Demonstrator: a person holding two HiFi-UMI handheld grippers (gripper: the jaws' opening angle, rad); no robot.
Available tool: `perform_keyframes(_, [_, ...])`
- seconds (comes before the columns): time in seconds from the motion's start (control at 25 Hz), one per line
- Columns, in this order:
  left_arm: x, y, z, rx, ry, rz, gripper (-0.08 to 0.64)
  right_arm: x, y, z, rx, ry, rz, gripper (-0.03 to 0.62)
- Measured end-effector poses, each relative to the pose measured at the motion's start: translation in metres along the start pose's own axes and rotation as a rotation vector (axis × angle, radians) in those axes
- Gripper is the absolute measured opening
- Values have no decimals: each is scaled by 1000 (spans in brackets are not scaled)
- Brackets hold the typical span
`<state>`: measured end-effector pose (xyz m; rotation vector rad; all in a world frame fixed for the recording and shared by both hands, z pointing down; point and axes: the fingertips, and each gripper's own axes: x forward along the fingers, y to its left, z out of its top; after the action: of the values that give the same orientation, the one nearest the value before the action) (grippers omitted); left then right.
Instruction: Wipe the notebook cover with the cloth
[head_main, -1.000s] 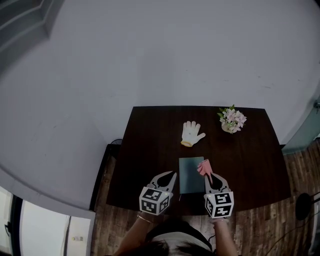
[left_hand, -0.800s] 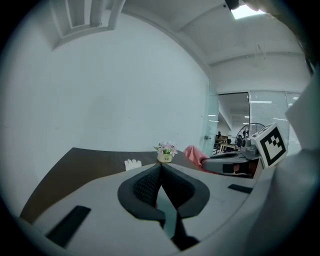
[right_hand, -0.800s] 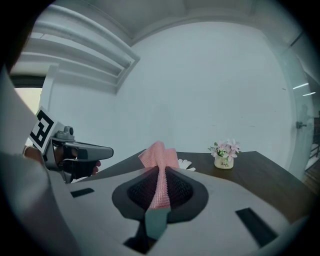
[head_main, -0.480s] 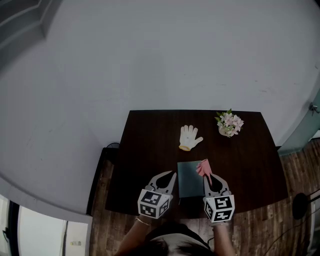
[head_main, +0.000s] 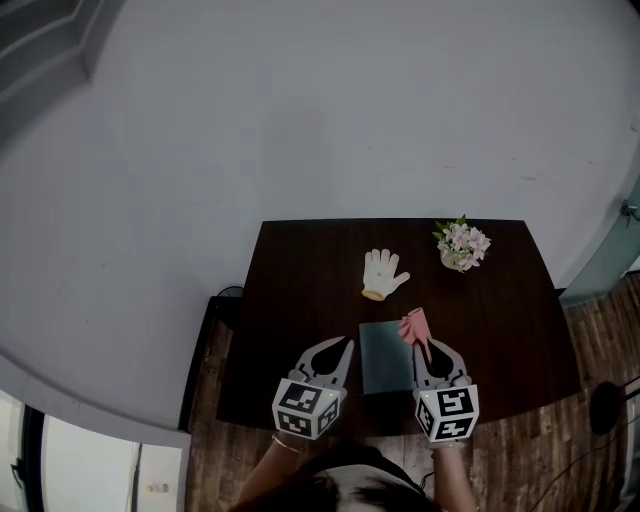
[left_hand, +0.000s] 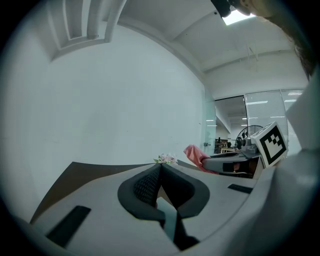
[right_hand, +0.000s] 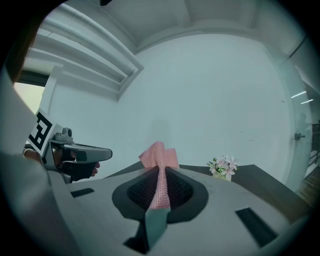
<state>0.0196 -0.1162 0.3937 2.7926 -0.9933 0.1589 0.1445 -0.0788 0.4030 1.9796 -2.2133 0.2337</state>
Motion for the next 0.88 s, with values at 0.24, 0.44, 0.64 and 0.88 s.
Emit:
perform_keyframes(0.24, [-5,2,5,-3,-15,3,18,-4,4,7,-17,-16,-6,38])
perform_keyframes(0.44, [-5,0,7,-3,-21,0,18,-8,5,9,-28,-19,-11,37])
perform_keyframes(0.64, [-6,-2,8,-5,-26,-9,18,-12,5,10,-38,-17,-25,35])
perform_keyframes(0.88, [-5,-6,6,-3,-21,-16,18,-14,4,10,-36,-19,-26,35])
